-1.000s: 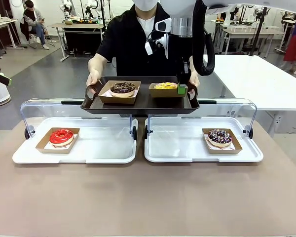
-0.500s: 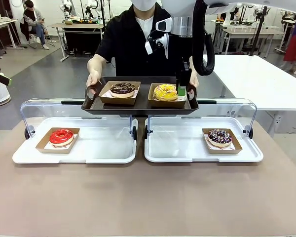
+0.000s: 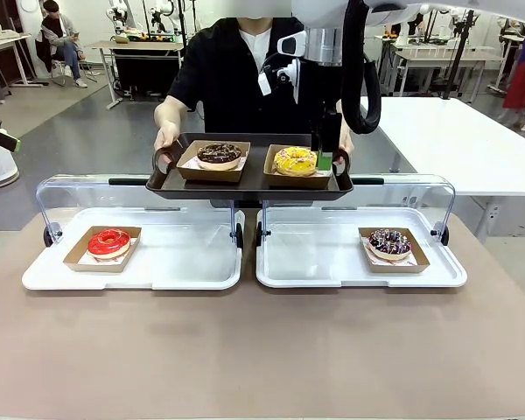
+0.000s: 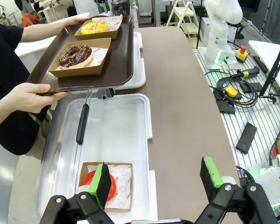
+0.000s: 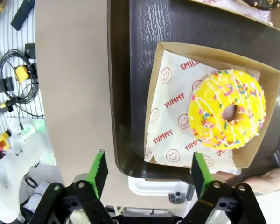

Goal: Provide the desired donut to the person.
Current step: Place the picked Paper togo box onto the Handle tray extended by the person.

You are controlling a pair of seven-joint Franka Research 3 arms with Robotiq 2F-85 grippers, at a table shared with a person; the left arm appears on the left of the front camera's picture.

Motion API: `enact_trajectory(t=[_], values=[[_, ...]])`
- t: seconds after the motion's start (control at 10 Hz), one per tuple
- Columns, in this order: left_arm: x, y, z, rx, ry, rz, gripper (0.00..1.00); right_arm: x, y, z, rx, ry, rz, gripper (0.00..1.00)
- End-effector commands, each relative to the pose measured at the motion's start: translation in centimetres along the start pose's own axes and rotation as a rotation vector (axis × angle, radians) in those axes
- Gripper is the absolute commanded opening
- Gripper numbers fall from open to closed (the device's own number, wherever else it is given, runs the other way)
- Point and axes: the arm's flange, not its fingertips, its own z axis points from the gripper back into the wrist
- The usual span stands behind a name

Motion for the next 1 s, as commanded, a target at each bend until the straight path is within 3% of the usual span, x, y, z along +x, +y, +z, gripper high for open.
enact_trajectory(t=[0.0, 0.2, 0.4, 0.9], values=[[0.1, -0.2, 0.0, 0.005, -0.005, -0.004, 1.0, -0.3, -0.2, 0.0, 0.021, -0.04, 0.022, 0.96], [0.1, -0.2, 0.0, 0.005, -0.005, -0.004, 1.0, -0.6, -0.3, 0.2, 0.021, -0.057, 0.035, 1.0], [0.1, -0.2, 0.0, 0.005, -0.005, -0.004, 1.0, -2.5, -0.2, 1.4, 0.025, -0.168, 0.053, 1.0], [0.1, -0.2, 0.0, 0.005, -0.005, -0.004, 1.0, -15.2, 0.5, 6.3, -0.002, -0.571, -0.014, 1.0]])
